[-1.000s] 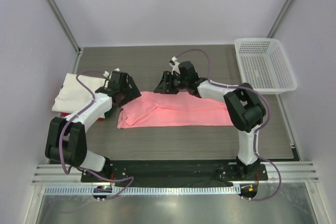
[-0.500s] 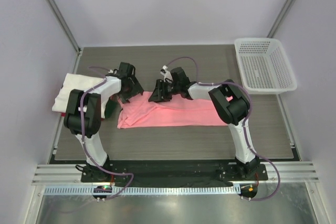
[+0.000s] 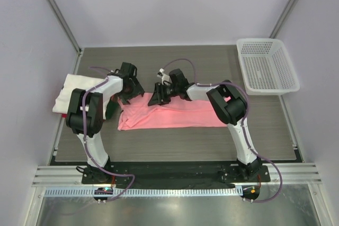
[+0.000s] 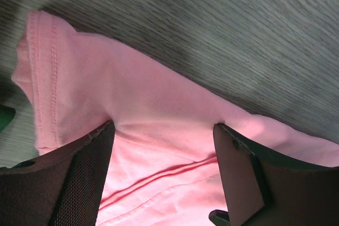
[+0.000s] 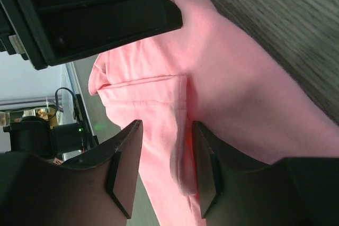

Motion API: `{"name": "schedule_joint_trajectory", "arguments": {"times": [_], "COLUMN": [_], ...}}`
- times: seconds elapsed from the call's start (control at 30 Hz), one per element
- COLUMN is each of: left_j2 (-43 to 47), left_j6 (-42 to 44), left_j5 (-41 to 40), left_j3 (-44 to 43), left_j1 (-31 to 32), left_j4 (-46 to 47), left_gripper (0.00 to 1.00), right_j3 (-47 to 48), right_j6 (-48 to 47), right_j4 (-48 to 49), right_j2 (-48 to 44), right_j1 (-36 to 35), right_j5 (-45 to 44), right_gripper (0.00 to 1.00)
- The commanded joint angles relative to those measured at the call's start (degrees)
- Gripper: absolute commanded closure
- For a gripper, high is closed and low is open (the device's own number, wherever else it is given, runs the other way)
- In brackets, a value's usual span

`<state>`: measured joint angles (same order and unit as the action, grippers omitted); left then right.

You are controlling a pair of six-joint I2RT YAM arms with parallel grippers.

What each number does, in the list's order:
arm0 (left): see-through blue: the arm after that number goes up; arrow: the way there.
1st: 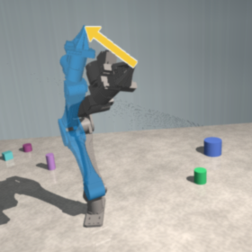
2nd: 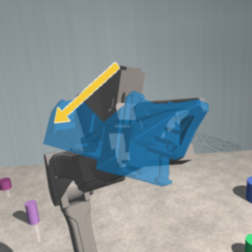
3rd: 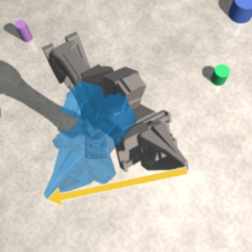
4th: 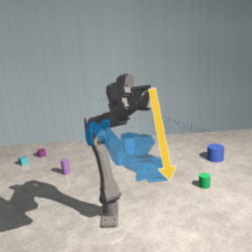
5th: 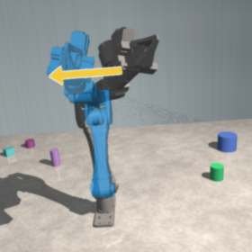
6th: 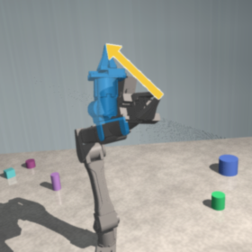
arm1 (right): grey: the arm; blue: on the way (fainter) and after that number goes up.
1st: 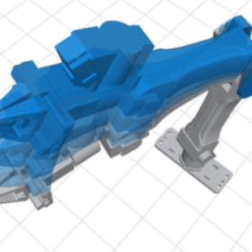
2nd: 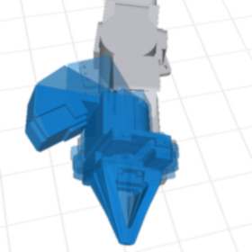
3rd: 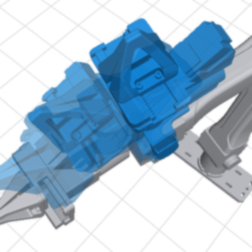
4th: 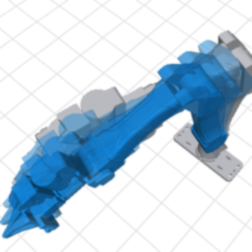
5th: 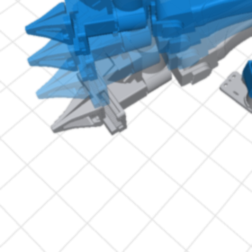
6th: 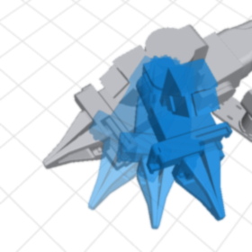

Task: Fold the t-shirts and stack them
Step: Fold the tshirt

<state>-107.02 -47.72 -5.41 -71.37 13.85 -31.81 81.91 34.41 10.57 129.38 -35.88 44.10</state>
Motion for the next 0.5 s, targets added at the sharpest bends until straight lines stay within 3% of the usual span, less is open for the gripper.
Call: {"name": "schedule_joint_trajectory", "arguments": {"times": [0.0,0.1,0.23,0.3,0.33,0.43,0.47], "left_j2": [-1.61,-2.14,-2.75,-3.10,-3.19,-3.02,-2.93], "left_j6": [0.88,1.32,1.49,1.76,1.76,1.93,2.02], "left_j5": [-1.62,-2.15,-2.94,-3.55,-3.82,-4.78,-4.96], "left_j3": [-1.05,-1.57,-1.93,-1.93,-2.01,-1.84,-1.84], "left_j1": [-0.49,-0.40,-0.40,-0.40,-0.40,-0.49,-0.57], "left_j4": [-2.90,-3.17,-3.26,-3.26,-3.34,-3.52,-3.52], "left_gripper": [0.23,0.24,0.24,0.24,0.24,0.24,0.24], "right_j3": [2.29,0.89,-4.90,-6.49,-7.46,-15.34,-17.03], "right_j6": [-3.30,-3.74,-2.86,-3.56,-3.65,-3.30,-3.47], "right_j4": [-2.48,-1.53,2.79,2.53,2.96,6.04,6.83], "right_j2": [0.78,-0.70,-4.56,-6.06,-7.72,-11.85,-13.09], "right_j1": [-1.30,-1.65,-1.65,-1.65,-1.65,-1.65,-1.65], "right_j5": [1.08,2.30,5.03,5.73,6.17,7.93,8.20], "right_gripper": [0.53,0.60,0.79,0.82,0.79,0.54,0.51]}}
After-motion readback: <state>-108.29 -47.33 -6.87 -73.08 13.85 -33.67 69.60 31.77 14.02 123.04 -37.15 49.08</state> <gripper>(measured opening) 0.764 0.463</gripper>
